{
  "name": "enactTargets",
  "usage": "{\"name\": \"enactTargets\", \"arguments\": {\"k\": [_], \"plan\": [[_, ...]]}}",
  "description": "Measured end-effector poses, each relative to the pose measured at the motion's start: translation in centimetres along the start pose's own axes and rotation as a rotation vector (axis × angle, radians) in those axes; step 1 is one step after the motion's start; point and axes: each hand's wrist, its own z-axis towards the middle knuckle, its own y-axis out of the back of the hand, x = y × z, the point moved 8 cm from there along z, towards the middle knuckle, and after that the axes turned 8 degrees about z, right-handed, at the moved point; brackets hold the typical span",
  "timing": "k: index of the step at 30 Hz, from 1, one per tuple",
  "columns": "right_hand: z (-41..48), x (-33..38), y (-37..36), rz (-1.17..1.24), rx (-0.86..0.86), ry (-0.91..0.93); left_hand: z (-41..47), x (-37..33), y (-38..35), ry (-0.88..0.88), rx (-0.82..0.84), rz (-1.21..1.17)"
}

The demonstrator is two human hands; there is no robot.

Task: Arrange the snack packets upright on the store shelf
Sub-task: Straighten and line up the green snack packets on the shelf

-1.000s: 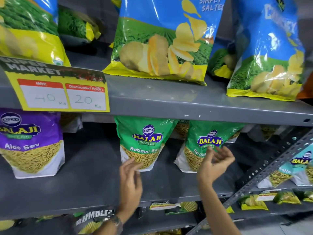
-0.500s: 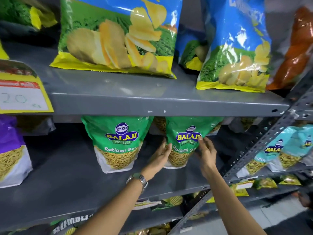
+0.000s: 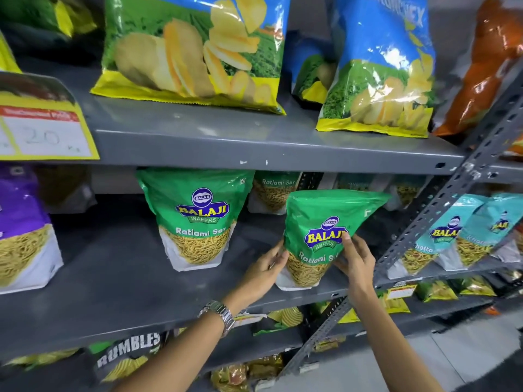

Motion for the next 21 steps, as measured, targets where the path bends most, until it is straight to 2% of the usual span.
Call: {"name": "enactTargets", "arguments": {"k": [6,8,10,11,12,13,14,15,16,17,19,21], "plan": [[-0.9,-0.2,-0.1,-0.004,-0.054,0.021,-0.7,-1.0,0.7,-0.011,0.016,-0.03],[-1.8,0.3,0.3,-0.084,-0.163,0.107,-1.2,-0.9,1.8,-0.037,-0.087,-0.023],[-4.8,2.7,-0.3,-0.237,-0.314,0.456,-2.8,-0.2,4.1,-0.086,-0.303,-0.062],[-6.8,3.3,-2.0,-0.278,-0.292,0.637,-4.2,0.4,5.8,-0.119,-0.469,-0.084],[-8.6,2.8,-4.3,-0.322,-0.185,0.769,-6.0,1.0,7.8,-0.142,-0.662,-0.1],[-9.8,1.5,-7.1,-0.37,-0.03,0.821,-8.1,1.9,10.0,-0.162,-0.873,-0.129],[-10.6,-0.1,-10.0,-0.417,0.13,0.79,-10.1,3.0,12.2,-0.168,-1.077,-0.191],[-10.7,-2.0,-12.7,-0.431,0.264,0.671,-11.5,4.3,14.1,-0.153,-1.234,-0.271],[-10.1,-3.9,-14.8,-0.393,0.346,0.481,-12.3,5.2,16.0,-0.115,-1.318,-0.308],[-9.2,-5.6,-16.6,-0.302,0.389,0.249,-12.2,5.7,17.7,-0.067,-1.32,-0.297],[-7.2,-8.4,-19.8,-0.033,0.412,-0.142,-10.3,6.2,19.9,0.013,-1.108,-0.232],[-5.2,-9.2,-21.9,0.118,0.439,-0.293,-8.1,6.7,20.5,0.045,-0.815,-0.245]]}}
